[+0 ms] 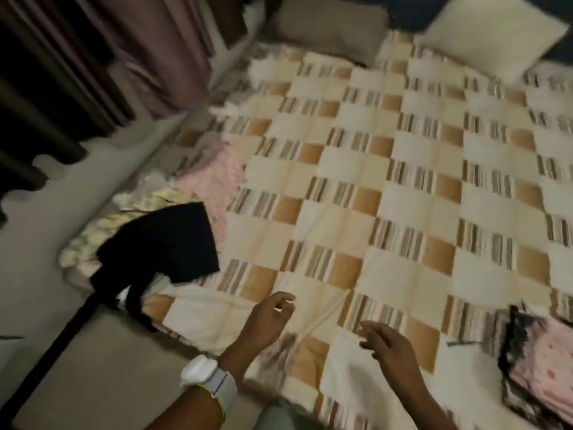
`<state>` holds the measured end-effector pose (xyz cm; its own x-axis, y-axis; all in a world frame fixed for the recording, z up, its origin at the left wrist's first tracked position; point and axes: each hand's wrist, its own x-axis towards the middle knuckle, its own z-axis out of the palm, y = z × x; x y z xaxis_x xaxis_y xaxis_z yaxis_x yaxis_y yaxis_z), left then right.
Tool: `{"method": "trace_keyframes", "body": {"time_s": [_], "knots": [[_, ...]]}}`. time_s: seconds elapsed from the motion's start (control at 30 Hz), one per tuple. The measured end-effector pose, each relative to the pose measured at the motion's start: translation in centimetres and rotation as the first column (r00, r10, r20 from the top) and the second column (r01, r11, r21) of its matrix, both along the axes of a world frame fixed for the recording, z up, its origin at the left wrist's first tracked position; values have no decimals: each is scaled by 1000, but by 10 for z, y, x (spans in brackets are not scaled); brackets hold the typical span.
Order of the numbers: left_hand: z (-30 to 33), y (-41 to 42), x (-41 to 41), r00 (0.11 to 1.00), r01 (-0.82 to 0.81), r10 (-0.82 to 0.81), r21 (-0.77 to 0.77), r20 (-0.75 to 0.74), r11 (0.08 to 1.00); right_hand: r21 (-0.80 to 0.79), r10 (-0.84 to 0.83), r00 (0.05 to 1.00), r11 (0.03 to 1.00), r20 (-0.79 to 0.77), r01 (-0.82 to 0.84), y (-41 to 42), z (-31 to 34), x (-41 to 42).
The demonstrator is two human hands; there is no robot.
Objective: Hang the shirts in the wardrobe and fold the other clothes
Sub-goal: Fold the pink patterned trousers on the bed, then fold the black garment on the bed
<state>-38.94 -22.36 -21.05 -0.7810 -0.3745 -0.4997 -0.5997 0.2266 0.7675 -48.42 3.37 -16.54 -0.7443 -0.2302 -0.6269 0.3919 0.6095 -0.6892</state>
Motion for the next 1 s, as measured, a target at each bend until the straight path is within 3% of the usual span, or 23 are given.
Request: {"method": "trace_keyframes", "body": {"time_s": [0.07, 0.2, 0.33, 0.4, 0.47, 0.53, 0.57, 0.63, 0.83, 0.9, 1.0], "knots": [[34, -9, -5, 992, -102, 105, 38, -71, 994, -130, -15, 994, 991, 108, 29, -42, 30, 3], [93, 2, -19, 971, -98, 109, 65, -211, 993, -346, -26, 947, 927, 321, 143, -111, 66, 13], [133, 14, -11, 915, -217, 235, 91, -328, 972, -564, 5, 855, 753, 519, 338, -163, 100, 35], [135, 12, -1, 928, -167, 161, 10, -335, 986, -622, 34, 803, 652, 595, 434, -188, 117, 46], [127, -1, 12, 955, -59, 8, -161, -298, 985, -581, 13, 748, 639, 663, 504, -200, 123, 53], [106, -35, 24, 961, -97, 28, -238, -275, 966, -511, 12, 727, 719, 687, 471, -213, 120, 54], [97, -54, 29, 961, -158, 111, -174, -252, 972, -505, 29, 708, 722, 706, 473, -218, 119, 52], [62, -105, 28, 942, -299, 299, 20, -151, 954, -504, 67, 758, 784, 648, 362, -247, 102, 42], [-61, -224, 56, 901, -408, 387, 80, 193, 909, -379, 30, 823, 897, 567, 228, -305, 44, 20], [-92, -240, 66, 834, -527, 469, 171, 290, 832, -324, -11, 833, 919, 553, 227, -315, 30, 17], [-113, -256, 73, 713, -699, 566, 357, 414, 619, -246, -35, 879, 954, 475, 170, -331, 6, 13]]}}
